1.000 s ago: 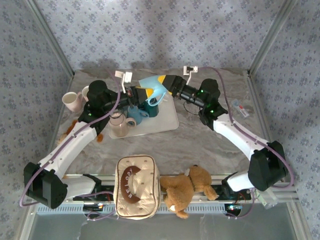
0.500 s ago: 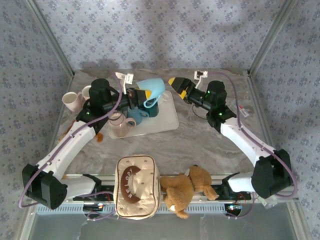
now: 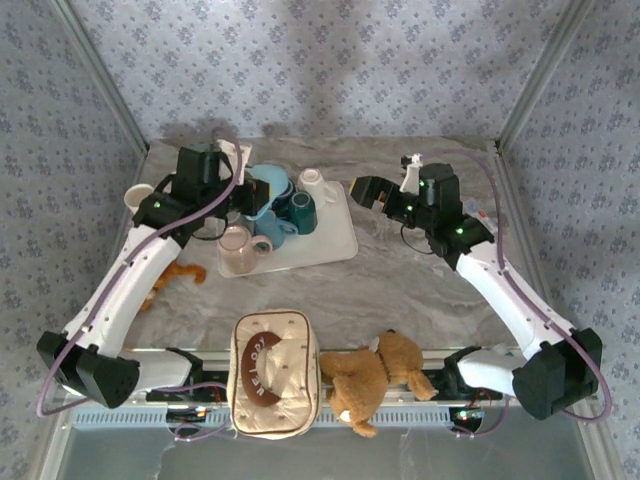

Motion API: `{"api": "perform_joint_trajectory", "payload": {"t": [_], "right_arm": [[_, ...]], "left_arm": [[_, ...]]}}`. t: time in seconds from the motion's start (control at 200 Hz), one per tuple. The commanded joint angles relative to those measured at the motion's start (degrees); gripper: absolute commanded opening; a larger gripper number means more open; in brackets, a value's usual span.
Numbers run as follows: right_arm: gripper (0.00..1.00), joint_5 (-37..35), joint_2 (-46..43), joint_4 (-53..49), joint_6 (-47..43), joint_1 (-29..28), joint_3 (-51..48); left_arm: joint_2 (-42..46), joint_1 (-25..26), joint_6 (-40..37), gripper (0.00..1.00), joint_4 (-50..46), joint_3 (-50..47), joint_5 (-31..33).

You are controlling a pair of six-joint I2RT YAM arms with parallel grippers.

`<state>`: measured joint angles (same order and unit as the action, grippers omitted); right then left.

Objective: Turn the mug right side up

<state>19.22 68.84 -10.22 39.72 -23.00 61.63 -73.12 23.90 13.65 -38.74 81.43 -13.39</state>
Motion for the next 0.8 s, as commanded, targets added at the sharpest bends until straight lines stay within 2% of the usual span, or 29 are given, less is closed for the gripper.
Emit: {"api": "perform_joint_trajectory", "payload": {"t": [0.0, 0.16, 0.305, 0.46, 0.605, 0.795], "right_arm": [[1.0, -0.32, 0.86, -5.96, -4.87, 0.07, 3.16], [1.0, 1.68, 3.67, -8.37, -5.87, -0.2, 4.98], [1.0, 2.4, 5.13, -8.92, -6.05, -0.29, 5.7], [1.0, 2.13, 5.55, -9.07, -6.43, -0.11, 5.96], [1.0, 2.31, 6.17, -8.87, -6.51, 0.15, 5.7], [1.0, 2.74, 6.9, -8.18, -6.59, 0.27, 5.19]], "left_arm": [[-0.03, -3.68, -1.35, 0.0, -7.56, 5.04, 9.45], [0.62, -11.23, -0.55, 0.0, -10.12, 3.57, 11.41], [-0.5, -19.46, -2.04, 0.0, -11.84, 1.96, 11.45], [-3.05, -25.91, -4.89, 0.0, -11.59, 0.82, 10.77], [-7.44, -29.01, -5.71, 0.0, -13.43, 2.44, 11.09], [-12.26, -29.48, -2.93, 0.0, -12.26, 1.13, 12.2]]}}
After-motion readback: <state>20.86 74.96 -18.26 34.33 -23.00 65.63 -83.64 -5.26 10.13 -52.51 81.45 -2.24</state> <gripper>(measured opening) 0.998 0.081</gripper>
